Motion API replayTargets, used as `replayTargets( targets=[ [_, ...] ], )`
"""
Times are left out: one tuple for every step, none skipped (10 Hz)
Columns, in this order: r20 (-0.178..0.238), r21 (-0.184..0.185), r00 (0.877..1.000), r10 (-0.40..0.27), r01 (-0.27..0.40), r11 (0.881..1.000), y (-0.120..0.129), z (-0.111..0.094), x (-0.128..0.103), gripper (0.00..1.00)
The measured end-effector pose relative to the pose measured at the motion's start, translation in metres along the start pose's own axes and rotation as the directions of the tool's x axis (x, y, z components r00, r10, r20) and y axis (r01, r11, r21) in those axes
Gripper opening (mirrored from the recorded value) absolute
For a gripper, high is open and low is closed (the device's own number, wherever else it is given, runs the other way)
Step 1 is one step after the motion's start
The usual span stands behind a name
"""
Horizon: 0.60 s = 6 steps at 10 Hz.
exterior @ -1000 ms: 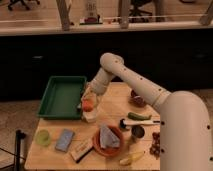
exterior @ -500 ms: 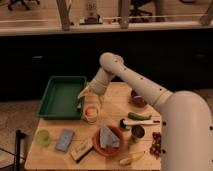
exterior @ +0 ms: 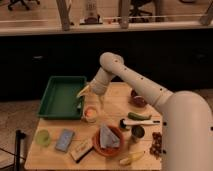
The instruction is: Place apple in paper cup
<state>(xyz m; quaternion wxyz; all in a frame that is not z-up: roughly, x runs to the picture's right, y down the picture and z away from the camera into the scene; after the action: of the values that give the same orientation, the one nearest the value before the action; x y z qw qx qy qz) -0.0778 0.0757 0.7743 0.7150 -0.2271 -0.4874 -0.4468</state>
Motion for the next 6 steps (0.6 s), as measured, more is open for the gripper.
replayTargets(
  targets=[
    [0.001,-0.001,1.000,-0.003,0.003,1.000,0.0003,-0.0006,-0.0001,0.80],
    [0.002,-0.001,1.000,-0.004,0.004,1.000,0.0008,-0.0013,0.0003,0.80],
    [0.002,-0.003,1.000,-0.004,0.004,1.000,0.0014,-0.0017,0.0008,0.80],
    [0.003,-0.007,1.000,-0.003,0.003,1.000,0.0031,-0.0022,0.0020,0.80],
    [0.000,-0.009,1.000,-0.003,0.003,1.000,0.0041,-0.0036,0.0038,0.80],
    [-0.001,-0.011,1.000,-0.004,0.004,1.000,0.0047,-0.0044,0.0051,0.80]
  ],
)
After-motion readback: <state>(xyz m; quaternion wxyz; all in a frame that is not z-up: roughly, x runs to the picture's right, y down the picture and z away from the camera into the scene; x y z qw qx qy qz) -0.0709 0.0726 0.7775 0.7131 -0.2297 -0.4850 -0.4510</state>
